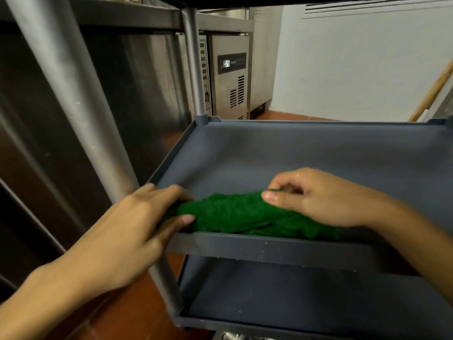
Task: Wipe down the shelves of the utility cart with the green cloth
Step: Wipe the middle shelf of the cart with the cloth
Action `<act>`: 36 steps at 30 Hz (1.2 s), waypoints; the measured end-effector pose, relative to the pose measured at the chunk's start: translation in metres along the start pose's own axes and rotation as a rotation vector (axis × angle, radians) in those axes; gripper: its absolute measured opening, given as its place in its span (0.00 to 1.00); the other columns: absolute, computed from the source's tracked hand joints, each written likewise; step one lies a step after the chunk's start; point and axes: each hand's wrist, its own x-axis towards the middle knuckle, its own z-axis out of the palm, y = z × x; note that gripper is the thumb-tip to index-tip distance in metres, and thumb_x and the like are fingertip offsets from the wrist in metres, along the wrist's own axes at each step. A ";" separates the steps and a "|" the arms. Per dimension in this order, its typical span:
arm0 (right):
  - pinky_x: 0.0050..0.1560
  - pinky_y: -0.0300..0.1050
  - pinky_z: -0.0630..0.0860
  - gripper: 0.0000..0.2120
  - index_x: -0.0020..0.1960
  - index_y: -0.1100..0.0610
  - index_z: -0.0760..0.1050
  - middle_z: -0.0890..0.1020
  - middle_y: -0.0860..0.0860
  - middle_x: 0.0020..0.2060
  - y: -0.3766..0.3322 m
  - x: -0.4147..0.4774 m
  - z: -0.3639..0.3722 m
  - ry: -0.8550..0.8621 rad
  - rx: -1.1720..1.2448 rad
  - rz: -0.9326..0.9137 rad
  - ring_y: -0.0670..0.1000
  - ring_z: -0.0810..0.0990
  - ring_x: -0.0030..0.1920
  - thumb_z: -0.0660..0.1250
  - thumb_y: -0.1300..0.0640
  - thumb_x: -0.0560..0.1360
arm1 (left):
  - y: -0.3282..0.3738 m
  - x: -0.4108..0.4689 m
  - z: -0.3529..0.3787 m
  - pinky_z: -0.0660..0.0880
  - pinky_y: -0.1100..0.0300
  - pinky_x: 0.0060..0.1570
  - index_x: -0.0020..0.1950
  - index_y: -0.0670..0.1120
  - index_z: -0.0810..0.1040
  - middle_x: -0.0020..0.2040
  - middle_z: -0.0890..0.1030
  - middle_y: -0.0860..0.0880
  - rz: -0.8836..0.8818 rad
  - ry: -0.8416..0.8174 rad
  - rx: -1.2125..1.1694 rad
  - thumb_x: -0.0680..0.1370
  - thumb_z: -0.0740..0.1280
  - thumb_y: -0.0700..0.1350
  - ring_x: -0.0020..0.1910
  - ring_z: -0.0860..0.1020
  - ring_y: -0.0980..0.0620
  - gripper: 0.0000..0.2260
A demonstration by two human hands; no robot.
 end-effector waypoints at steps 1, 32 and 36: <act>0.46 0.46 0.76 0.21 0.45 0.47 0.81 0.83 0.45 0.38 0.002 0.002 -0.007 0.012 0.051 0.015 0.42 0.80 0.38 0.61 0.31 0.71 | 0.003 0.005 -0.005 0.74 0.58 0.43 0.56 0.60 0.75 0.44 0.76 0.58 -0.024 0.023 -0.019 0.80 0.57 0.63 0.45 0.75 0.61 0.12; 0.60 0.53 0.74 0.28 0.67 0.54 0.73 0.70 0.50 0.66 -0.026 0.114 0.080 0.142 -0.387 -0.623 0.55 0.71 0.61 0.64 0.40 0.72 | -0.003 0.046 0.067 0.69 0.69 0.54 0.66 0.61 0.70 0.56 0.78 0.64 -0.374 0.588 -0.441 0.80 0.51 0.61 0.59 0.75 0.68 0.18; 0.48 0.48 0.75 0.23 0.63 0.48 0.70 0.75 0.49 0.55 -0.023 0.142 0.081 0.214 -0.314 -0.627 0.51 0.72 0.56 0.62 0.40 0.72 | -0.004 0.049 0.070 0.64 0.70 0.62 0.66 0.61 0.70 0.68 0.73 0.60 -0.408 0.706 -0.427 0.78 0.53 0.63 0.67 0.70 0.67 0.19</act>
